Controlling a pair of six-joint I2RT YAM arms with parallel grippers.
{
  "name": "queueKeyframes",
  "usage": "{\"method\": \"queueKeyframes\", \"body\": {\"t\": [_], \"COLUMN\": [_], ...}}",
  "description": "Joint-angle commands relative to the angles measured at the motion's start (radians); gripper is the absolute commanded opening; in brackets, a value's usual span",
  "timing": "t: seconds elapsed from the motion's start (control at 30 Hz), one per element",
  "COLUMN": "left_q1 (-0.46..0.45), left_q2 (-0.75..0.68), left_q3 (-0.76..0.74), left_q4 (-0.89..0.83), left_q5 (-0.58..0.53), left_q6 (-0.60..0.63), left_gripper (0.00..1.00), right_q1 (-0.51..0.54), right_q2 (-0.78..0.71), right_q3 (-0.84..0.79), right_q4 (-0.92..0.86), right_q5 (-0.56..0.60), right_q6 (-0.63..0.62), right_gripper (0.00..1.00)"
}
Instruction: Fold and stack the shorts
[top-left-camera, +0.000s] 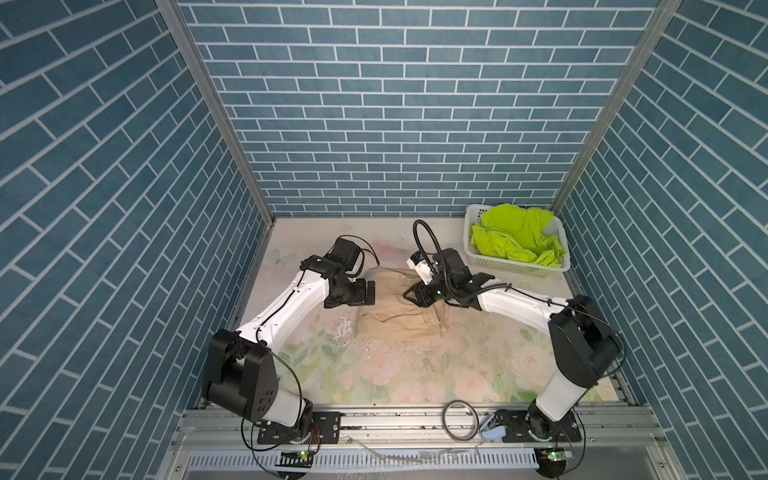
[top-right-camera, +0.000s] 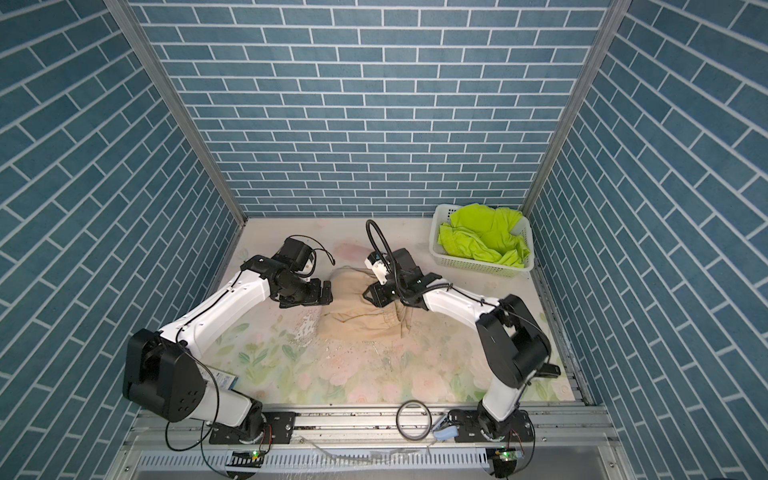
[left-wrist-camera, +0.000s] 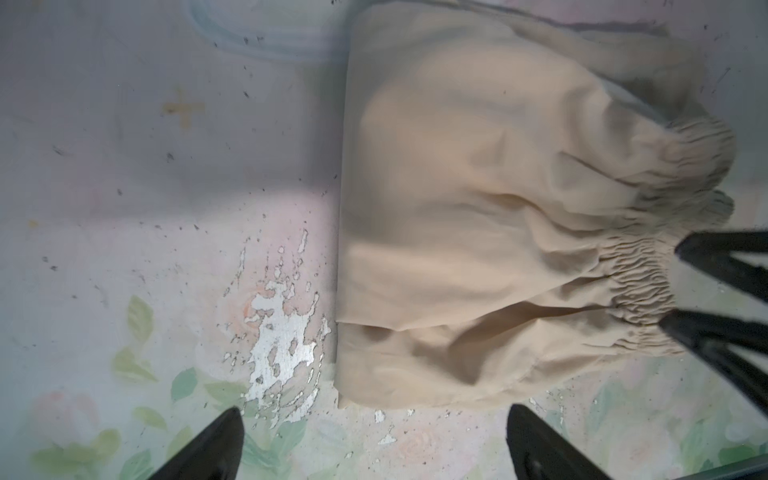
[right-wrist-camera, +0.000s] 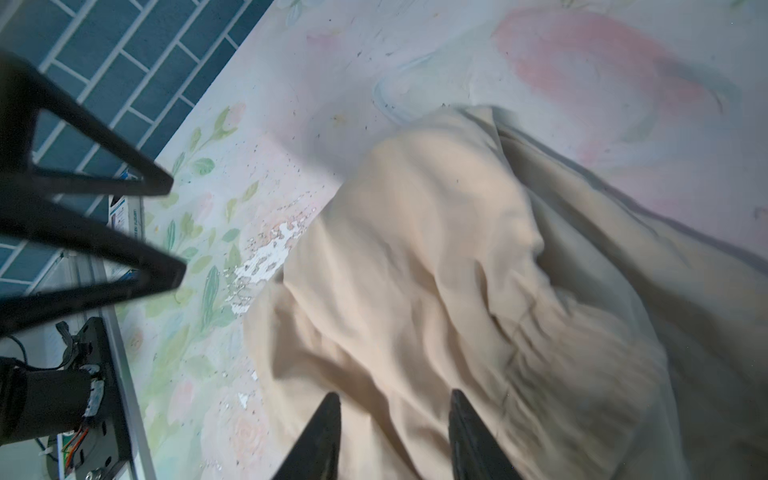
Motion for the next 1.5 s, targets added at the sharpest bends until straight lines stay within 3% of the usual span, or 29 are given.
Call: {"method": "queueKeyframes", "body": {"t": [0.0, 0.17, 0.33, 0.47, 0.6, 0.8, 0.87, 1.1, 1.2, 1.33, 1.47], "left_q1": [-0.007, -0.015, -0.013, -0.012, -0.012, 0.008, 0.01, 0.026, 0.051, 0.055, 0.054], "left_q2": [-0.043, -0.037, -0.013, 0.073, 0.127, 0.204, 0.235, 0.341, 0.389, 0.491, 0.594], "left_q3": [-0.086, -0.192, -0.254, -0.245, -0.236, -0.194, -0.171, -0.041, 0.057, 0.273, 0.498], "left_q4": [0.143, 0.181, 0.284, 0.363, 0.379, 0.363, 0.331, 0.153, 0.039, -0.082, -0.13], "left_q5": [0.055, 0.025, 0.023, 0.105, 0.142, 0.209, 0.216, 0.155, 0.031, -0.178, -0.226], "left_q6": [-0.026, -0.049, -0.051, -0.034, -0.015, 0.016, 0.029, 0.11, 0.176, 0.321, 0.407], "left_gripper": [1.0, 1.0, 1.0, 1.0, 1.0, 0.98, 0.91, 0.24, 0.02, 0.0, 0.0], "right_q1": [-0.059, -0.163, -0.24, -0.244, -0.245, -0.238, -0.23, -0.225, -0.213, -0.198, -0.198], "right_q2": [0.098, 0.258, 0.262, 0.256, 0.159, 0.001, -0.031, -0.153, -0.223, -0.311, -0.357], "right_q3": [0.058, 0.086, -0.071, -0.117, -0.15, -0.137, -0.154, -0.316, -0.363, -0.381, -0.344], "right_q4": [0.081, 0.142, 0.339, 0.327, 0.311, 0.03, -0.053, -0.046, -0.055, -0.143, -0.201], "right_q5": [-0.127, -0.233, -0.292, -0.28, -0.255, -0.17, -0.101, -0.09, -0.076, -0.007, 0.051], "right_q6": [-0.047, 0.018, 0.181, 0.161, 0.126, -0.059, -0.109, -0.065, -0.051, -0.076, -0.108], "right_gripper": [0.42, 0.4, 0.4, 0.41, 0.43, 0.46, 0.46, 0.46, 0.46, 0.46, 0.51]}}
